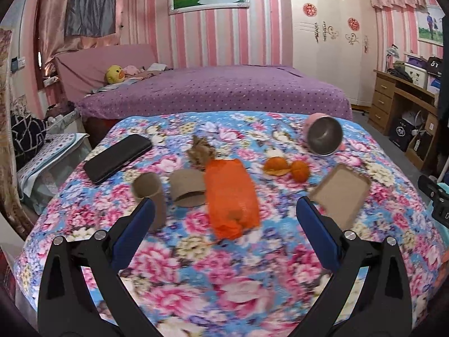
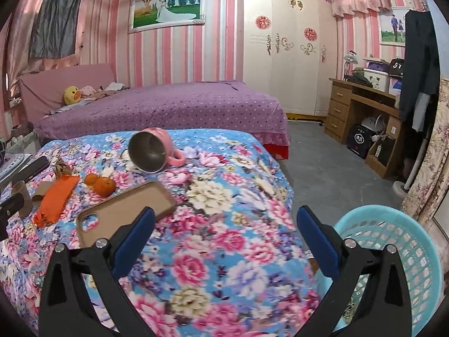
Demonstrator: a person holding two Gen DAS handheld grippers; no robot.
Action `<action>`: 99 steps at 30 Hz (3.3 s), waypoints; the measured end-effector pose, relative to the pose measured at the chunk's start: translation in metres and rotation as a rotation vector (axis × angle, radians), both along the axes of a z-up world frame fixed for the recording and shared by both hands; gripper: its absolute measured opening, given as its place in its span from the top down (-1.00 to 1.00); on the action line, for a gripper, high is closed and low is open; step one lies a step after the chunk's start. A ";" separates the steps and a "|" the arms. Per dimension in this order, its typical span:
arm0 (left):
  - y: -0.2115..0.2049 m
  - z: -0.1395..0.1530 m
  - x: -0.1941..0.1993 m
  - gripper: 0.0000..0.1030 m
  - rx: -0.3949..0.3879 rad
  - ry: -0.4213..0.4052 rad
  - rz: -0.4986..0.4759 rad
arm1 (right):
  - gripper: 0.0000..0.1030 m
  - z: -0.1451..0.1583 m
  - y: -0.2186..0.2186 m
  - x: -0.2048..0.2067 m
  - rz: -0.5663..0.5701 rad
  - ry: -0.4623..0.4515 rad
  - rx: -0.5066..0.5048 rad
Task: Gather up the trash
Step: 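Move the left tool to the brown paper cup and grasp it, then grasp a tangerine with the right tool while the left tool holds the paper cup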
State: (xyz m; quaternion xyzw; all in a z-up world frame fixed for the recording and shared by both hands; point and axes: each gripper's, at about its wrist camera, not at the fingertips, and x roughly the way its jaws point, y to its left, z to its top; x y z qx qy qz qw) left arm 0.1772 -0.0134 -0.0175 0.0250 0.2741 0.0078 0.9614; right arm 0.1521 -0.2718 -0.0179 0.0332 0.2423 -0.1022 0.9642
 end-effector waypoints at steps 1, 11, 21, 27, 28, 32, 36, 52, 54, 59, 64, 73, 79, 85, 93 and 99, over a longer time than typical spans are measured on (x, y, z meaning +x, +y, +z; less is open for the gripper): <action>0.005 -0.001 0.000 -0.89 0.002 0.002 0.007 | -0.91 -0.001 0.002 0.001 0.002 0.003 -0.002; 0.058 -0.013 0.015 -0.89 0.017 0.048 0.099 | -0.91 -0.007 0.024 0.012 -0.001 0.021 -0.042; 0.108 -0.031 0.048 -0.89 -0.107 0.150 0.180 | -0.91 -0.012 0.037 0.023 0.021 0.058 -0.038; 0.113 -0.038 0.064 -0.78 -0.156 0.183 0.154 | -0.91 -0.013 0.044 0.033 0.033 0.074 -0.042; 0.109 -0.039 0.067 -0.69 -0.145 0.192 0.133 | -0.91 -0.013 0.045 0.033 0.036 0.076 -0.046; 0.097 -0.043 0.075 -0.13 -0.125 0.221 0.076 | -0.91 -0.013 0.057 0.037 0.049 0.080 -0.076; 0.097 -0.042 0.073 0.30 -0.136 0.231 0.052 | -0.91 -0.009 0.071 0.036 0.080 0.070 -0.086; 0.134 -0.013 0.063 0.34 -0.114 0.144 0.125 | -0.85 -0.006 0.151 0.095 0.288 0.117 -0.104; 0.135 -0.012 0.063 0.34 -0.110 0.136 0.130 | -0.56 -0.012 0.154 0.109 0.305 0.154 -0.102; 0.139 -0.012 0.064 0.34 -0.123 0.138 0.140 | -0.08 -0.024 0.150 0.142 0.339 0.240 -0.033; 0.139 -0.014 0.067 0.34 -0.125 0.146 0.153 | 0.18 -0.034 0.153 0.160 0.369 0.290 -0.031; 0.126 -0.008 0.065 0.34 -0.094 0.127 0.138 | 0.52 -0.031 0.152 0.154 0.400 0.261 -0.050; 0.114 -0.001 0.055 0.34 -0.085 0.105 0.119 | 0.52 -0.014 0.125 0.117 0.366 0.185 -0.013; 0.094 0.007 0.038 0.34 -0.071 0.077 0.095 | 0.52 -0.003 0.097 0.074 0.334 0.132 -0.018; 0.062 0.015 0.018 0.34 -0.105 0.058 0.050 | 0.52 0.018 0.047 0.020 0.249 0.062 0.022; 0.032 0.011 0.012 0.33 -0.097 0.061 0.019 | 0.52 0.018 0.022 -0.009 0.194 0.026 0.007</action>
